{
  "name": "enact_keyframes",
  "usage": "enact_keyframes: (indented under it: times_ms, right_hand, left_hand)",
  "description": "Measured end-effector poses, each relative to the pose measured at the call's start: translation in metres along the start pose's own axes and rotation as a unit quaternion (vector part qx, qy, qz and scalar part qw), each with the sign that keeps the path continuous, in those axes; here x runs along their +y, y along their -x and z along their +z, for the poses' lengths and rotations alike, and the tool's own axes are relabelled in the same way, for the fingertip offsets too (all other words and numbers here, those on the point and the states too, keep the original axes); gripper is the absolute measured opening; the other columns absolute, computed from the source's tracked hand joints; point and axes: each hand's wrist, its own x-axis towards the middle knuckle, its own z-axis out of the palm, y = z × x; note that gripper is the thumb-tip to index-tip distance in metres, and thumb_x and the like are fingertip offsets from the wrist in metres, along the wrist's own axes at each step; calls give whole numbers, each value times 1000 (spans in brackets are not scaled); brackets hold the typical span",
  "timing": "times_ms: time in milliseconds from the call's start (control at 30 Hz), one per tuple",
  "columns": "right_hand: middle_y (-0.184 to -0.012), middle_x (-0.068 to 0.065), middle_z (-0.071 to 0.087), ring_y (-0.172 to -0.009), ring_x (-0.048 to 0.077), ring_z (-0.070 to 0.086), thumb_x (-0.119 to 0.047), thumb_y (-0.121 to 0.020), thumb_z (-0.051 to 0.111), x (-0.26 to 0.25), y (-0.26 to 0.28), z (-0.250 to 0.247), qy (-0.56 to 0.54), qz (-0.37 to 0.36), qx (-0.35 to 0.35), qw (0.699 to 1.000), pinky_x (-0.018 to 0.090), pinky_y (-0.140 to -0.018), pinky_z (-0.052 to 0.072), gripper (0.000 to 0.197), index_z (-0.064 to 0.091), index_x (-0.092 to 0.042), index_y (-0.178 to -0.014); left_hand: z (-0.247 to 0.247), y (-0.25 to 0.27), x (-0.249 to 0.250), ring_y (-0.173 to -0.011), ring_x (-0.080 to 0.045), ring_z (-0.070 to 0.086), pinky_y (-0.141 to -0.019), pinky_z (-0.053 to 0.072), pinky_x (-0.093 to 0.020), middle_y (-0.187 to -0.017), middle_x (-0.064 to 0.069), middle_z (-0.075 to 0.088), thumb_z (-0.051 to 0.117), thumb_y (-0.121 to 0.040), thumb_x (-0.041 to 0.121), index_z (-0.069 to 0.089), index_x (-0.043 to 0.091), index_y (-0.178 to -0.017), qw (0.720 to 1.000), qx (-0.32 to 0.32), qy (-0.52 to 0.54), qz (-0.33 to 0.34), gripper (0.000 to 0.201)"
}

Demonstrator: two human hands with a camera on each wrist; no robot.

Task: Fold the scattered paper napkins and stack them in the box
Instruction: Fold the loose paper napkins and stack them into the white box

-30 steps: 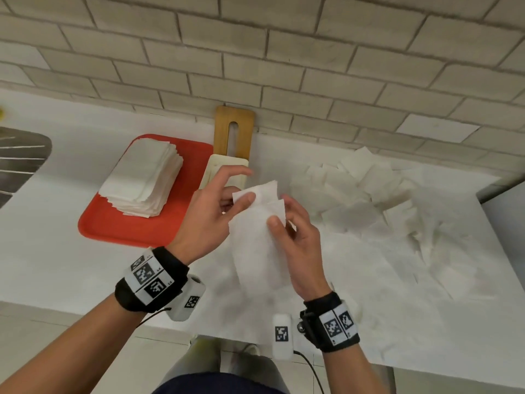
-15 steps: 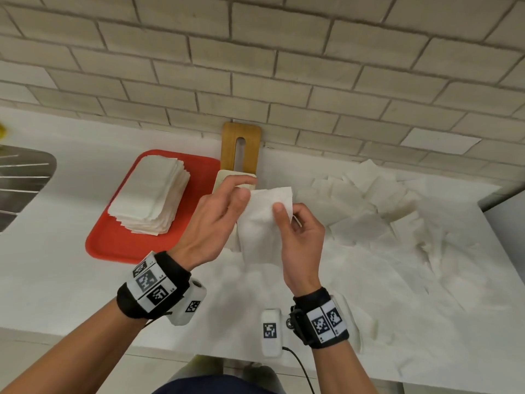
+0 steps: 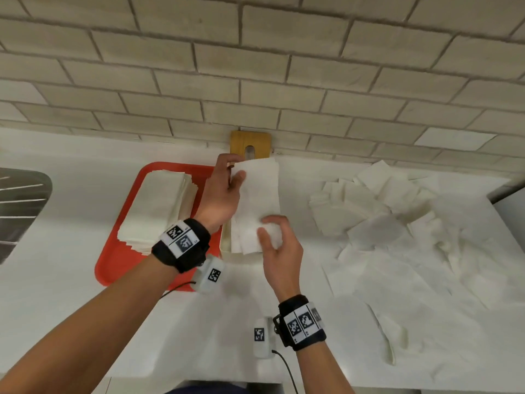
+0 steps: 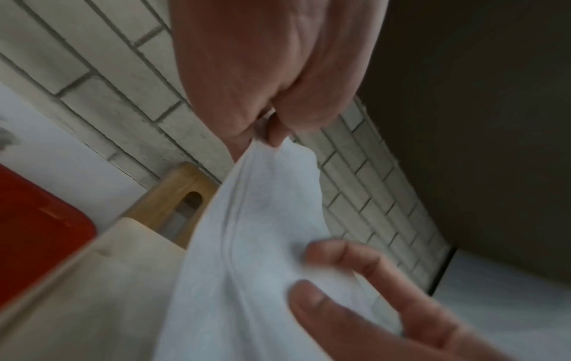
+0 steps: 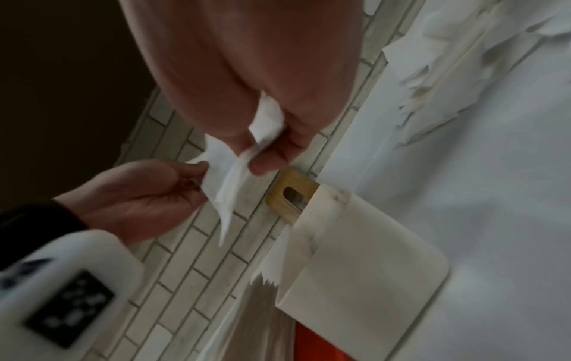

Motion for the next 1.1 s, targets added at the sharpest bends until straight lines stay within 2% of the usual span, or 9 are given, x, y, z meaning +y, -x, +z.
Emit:
enact_keyframes:
  times_ms: [67, 167, 333, 467, 567, 700, 800, 967, 1100]
  right_hand:
    - [-105, -14, 75, -95, 5, 69, -11, -97, 73, 14, -12, 15, 83, 23, -11, 996, 29, -90, 55, 19, 71, -28, -106]
    - [-110, 1, 75, -97, 17, 71, -7, -96, 74, 26, -28, 35, 185, 80, -61, 978, 30, -96, 57, 15, 73, -15, -108]
    - [-124, 21, 59, -105, 40, 69, -7, -106, 54, 25, -43, 59, 320, 153, -159, 921, 41, -93, 59, 21, 63, -4, -124]
    - [-129, 23, 57, -112, 42, 66, -11, -106, 56, 23, -44, 60, 359, 159, -200, 898, 43, -96, 56, 25, 60, -3, -129]
    - [-115, 20, 63, -102, 41, 66, -12, -105, 55, 15, -37, 48, 369, 121, -166, 906, 40, -81, 52, 17, 64, -6, -118]
    - [-86, 7, 74, -79, 30, 70, -20, -101, 60, 15, -25, 7, 337, 60, -66, 937, 39, -67, 59, 11, 70, -17, -98]
    - [-86, -2, 76, -80, 27, 72, -28, -99, 60, 30, -20, -38, 334, 96, -28, 937, 40, -69, 61, 8, 66, -27, -95]
    - [-96, -9, 77, -95, 22, 74, -31, -98, 67, 77, -16, -129, 363, 142, -25, 921, 37, -81, 60, 5, 67, -30, -103]
    - [-127, 5, 66, -117, 33, 66, -23, -93, 76, 119, -26, -220, 398, 154, -18, 904, 46, -95, 56, 38, 59, -25, -127]
  left_hand:
    - [3, -22, -20, -87, -14, 64, -72, 50, -23, -106, -1, 66, 56, -110, 17, 51, 25, -135, 995, -38, -87, -10, 26]
    - [6, -47, -48, -112, -27, 64, -86, 54, -35, -131, -11, 65, 62, -106, 11, 50, 22, -136, 967, -123, -220, -27, 34]
    - [18, -60, -60, -78, -17, 57, -76, 56, -41, -92, -2, 50, 52, -106, 0, 44, 16, -125, 916, -200, -348, -1, 27]
    - [27, -63, -68, -102, -32, 63, -84, 56, -46, -110, -11, 59, 62, -97, -2, 49, 13, -116, 871, -218, -433, 82, 27]
    - [34, -59, -74, -117, -36, 52, -91, 55, -48, -130, -12, 47, 76, -93, 20, 56, 14, -120, 825, -223, -495, 159, 34]
    - [48, -49, -83, -126, -44, 51, -94, 50, -48, -150, -9, 34, 75, -83, 69, 40, 29, -151, 755, -374, -534, 75, 86]
    - [56, -39, -89, -127, -46, 53, -107, 46, -50, -155, -10, 34, 88, -65, 71, 34, 31, -157, 710, -423, -562, 44, 114]
    - [56, -35, -74, -128, -38, 55, -106, 50, -52, -148, -8, 43, 97, -66, 50, 39, 26, -154, 746, -403, -529, 28, 107]
    - [63, -4, -34, -121, -33, 59, -94, 55, -51, -132, -9, 58, 71, -97, 32, 50, 19, -140, 867, -222, -437, 90, 49]
